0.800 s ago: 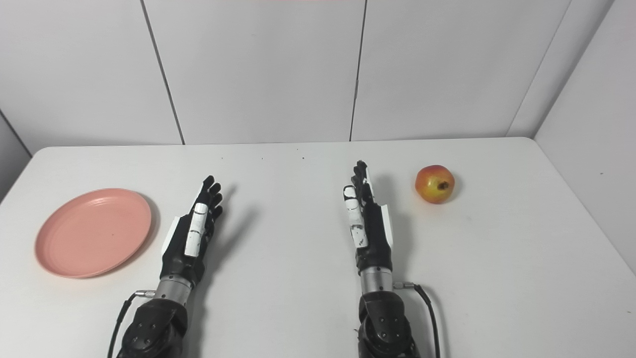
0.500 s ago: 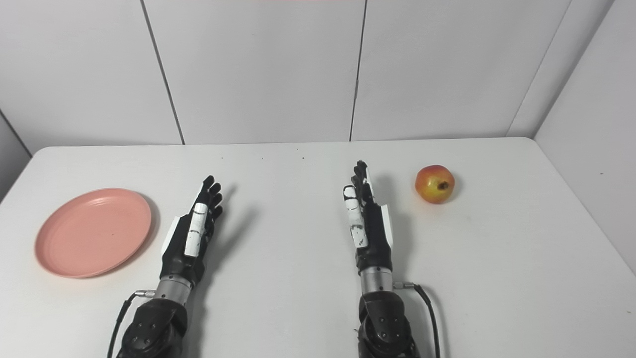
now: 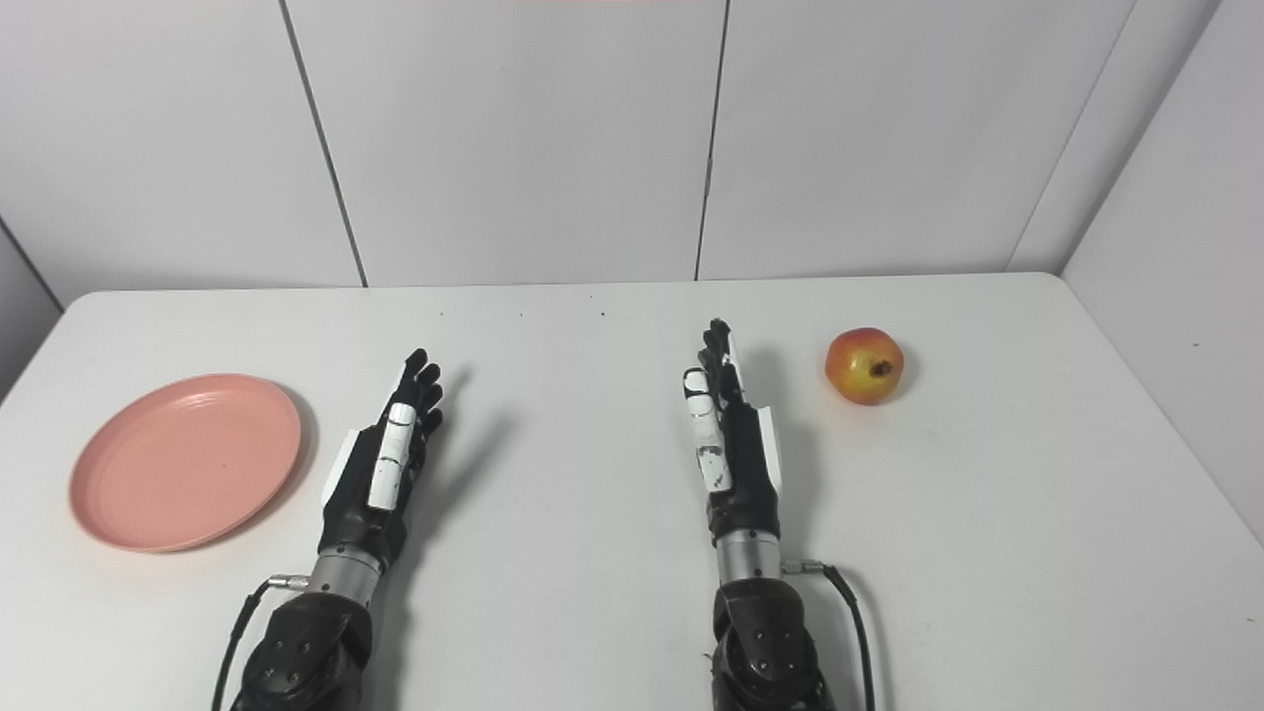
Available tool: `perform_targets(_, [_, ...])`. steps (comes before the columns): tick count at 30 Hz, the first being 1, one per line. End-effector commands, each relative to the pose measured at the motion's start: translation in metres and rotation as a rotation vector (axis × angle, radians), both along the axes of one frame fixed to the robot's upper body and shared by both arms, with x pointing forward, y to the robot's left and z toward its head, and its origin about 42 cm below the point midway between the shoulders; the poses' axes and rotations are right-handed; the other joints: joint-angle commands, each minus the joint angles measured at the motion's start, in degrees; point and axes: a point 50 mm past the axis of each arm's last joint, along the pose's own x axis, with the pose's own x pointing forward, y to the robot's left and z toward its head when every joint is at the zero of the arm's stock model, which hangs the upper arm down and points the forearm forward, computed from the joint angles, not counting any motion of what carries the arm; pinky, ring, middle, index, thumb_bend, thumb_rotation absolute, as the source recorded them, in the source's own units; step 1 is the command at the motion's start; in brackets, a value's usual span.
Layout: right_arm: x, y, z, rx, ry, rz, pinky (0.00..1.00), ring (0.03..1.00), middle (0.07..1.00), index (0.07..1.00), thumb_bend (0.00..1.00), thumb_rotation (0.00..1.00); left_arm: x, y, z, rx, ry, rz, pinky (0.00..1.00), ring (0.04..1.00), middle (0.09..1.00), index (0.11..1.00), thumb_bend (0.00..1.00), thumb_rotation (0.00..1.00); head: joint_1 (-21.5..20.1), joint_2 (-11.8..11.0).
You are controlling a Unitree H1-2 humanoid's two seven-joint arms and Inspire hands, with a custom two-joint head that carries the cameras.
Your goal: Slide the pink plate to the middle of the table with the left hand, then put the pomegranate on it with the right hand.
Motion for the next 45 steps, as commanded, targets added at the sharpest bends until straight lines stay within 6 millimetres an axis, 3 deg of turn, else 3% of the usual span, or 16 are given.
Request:
perform_targets(1, [-0.0100, 0.0020, -0.0164, 0.010, 0.027, -0.004, 0.97, 0.966, 0.972, 0.976, 0.64, 1.00, 0.0048, -0.0039, 0.0153, -0.002, -0.057, -0.013, 1.00, 1.000, 1.000, 1.000, 0.71, 1.00, 0.1, -0.1])
perform_targets(45, [-0.0091, 0.0023, -0.0168, 0.008, 0.027, 0.001, 0.98, 0.968, 0.971, 0.975, 0.64, 1.00, 0.0052, -0.0039, 0.0152, -0.003, -0.037, -0.039, 1.00, 1.000, 1.000, 1.000, 0.71, 1.00, 0.1, -0.2])
